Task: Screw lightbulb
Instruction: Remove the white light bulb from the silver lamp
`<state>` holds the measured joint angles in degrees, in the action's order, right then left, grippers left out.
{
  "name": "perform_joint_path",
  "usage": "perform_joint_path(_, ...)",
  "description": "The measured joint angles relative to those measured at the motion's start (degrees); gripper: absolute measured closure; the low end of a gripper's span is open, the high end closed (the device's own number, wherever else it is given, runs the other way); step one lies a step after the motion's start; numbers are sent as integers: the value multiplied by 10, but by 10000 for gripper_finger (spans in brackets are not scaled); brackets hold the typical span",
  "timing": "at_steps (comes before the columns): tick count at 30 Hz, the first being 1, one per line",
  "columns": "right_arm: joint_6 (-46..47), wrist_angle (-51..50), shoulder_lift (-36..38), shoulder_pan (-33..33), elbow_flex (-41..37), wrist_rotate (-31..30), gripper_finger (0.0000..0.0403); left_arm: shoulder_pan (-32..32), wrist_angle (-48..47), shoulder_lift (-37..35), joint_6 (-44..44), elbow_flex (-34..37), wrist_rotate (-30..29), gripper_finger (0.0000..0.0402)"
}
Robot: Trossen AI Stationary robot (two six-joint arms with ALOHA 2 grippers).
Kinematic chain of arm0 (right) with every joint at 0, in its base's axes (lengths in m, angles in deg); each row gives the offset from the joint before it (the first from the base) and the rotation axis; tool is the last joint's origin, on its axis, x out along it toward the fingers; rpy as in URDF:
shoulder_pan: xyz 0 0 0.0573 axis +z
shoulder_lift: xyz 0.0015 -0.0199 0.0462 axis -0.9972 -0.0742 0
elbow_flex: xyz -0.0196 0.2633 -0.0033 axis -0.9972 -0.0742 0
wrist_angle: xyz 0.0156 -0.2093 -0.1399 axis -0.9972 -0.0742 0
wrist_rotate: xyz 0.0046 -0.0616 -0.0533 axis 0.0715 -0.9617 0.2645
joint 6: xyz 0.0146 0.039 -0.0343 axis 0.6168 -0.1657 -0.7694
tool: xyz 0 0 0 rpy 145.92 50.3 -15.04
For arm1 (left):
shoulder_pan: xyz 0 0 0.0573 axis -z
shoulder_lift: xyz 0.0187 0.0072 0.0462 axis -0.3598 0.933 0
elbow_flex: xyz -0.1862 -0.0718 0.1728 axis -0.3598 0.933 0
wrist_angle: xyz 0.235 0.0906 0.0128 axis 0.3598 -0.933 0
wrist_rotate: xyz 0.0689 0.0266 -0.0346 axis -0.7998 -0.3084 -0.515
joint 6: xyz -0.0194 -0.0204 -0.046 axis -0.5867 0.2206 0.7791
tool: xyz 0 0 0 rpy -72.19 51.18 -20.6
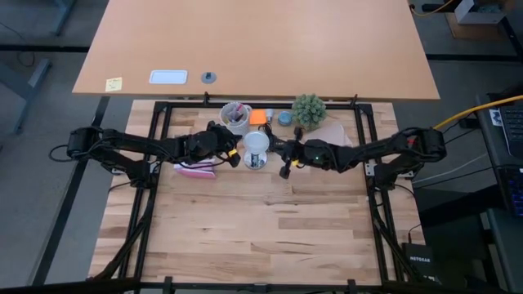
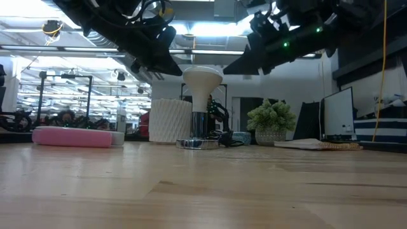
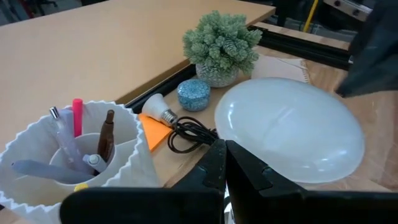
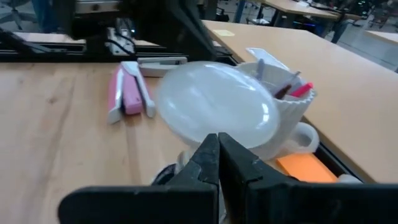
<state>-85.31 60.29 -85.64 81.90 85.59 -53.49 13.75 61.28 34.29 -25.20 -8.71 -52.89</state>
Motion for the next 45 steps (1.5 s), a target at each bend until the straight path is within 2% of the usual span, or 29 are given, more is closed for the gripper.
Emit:
perform_joint_path(13,17,28,-37,-34,0,25,400,1,-1,0,11,0,32,400)
perform_joint_path(23,16,47,-49,-37,3,-15,400,31,-7,-1,30,0,45,400)
perform_joint_path(33,16,52,-51,-64,5,26,400,73,-2,0,45,0,45,400)
perform_joint_path(38,-18,62,-43,-63,5,-8,400,80,54,0,19,0,41,400)
perform_joint_path(45,-27,20,40,-60,5,-18,400,69,166,-1,-70,-1,23,400)
